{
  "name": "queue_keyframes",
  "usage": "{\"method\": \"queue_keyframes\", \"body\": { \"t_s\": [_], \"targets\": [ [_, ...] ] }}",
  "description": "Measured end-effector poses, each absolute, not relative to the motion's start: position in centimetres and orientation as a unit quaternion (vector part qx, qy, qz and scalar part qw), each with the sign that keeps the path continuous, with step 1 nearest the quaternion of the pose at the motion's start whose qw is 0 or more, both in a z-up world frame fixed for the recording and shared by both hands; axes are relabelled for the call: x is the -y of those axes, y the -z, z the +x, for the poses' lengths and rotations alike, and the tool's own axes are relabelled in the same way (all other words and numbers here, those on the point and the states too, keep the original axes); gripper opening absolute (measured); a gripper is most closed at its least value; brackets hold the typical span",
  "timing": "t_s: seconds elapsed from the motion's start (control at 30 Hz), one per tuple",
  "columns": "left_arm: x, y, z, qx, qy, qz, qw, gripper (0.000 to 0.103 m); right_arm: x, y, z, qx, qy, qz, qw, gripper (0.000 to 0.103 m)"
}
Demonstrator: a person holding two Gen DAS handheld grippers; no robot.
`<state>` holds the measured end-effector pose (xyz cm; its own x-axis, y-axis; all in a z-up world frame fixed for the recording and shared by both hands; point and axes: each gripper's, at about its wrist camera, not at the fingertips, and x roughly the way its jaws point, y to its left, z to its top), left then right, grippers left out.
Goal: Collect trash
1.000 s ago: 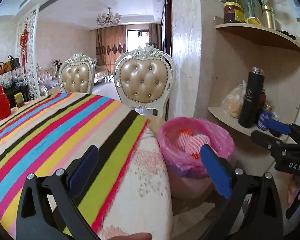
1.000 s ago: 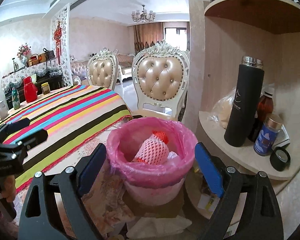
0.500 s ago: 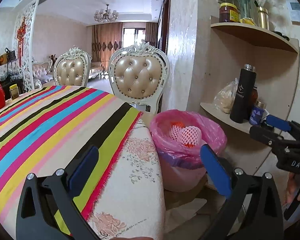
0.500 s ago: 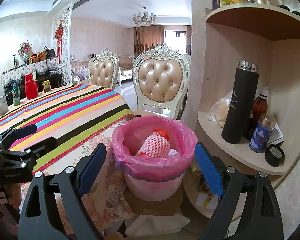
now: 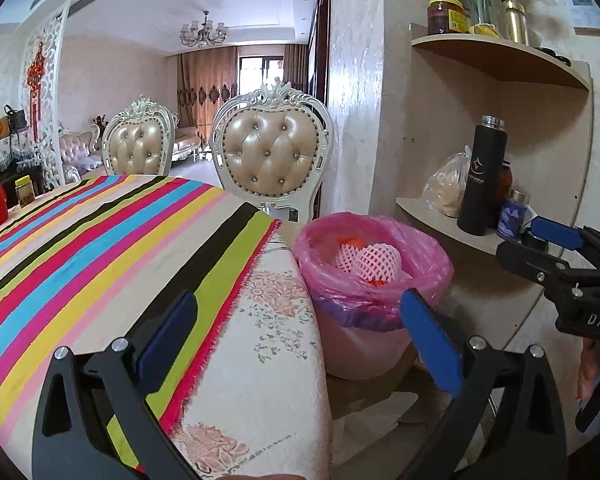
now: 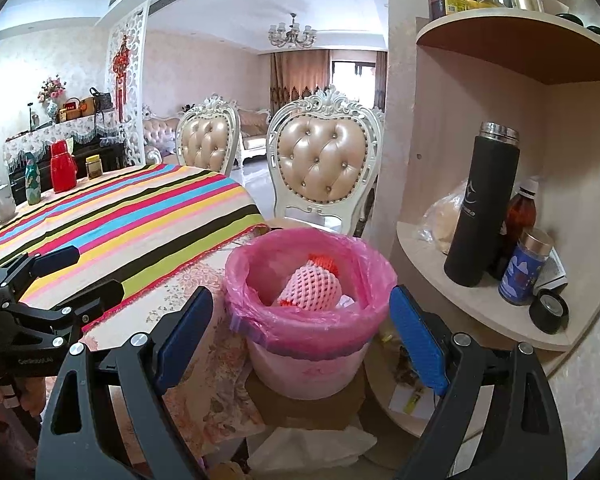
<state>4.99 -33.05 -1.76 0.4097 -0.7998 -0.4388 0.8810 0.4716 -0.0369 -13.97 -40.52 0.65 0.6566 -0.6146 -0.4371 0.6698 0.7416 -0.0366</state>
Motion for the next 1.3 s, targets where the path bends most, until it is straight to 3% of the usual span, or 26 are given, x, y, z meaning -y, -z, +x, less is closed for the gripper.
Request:
{"method": "queue_keyframes", "body": {
  "t_s": [1.3],
  "targets": [
    [34.2,3.5,4.8,-0.223,0.522,0.119,0.815,0.098,41.4,0.4,-14.2,-0.225,0.36,0.082,0.902,0.084]
  ]
}}
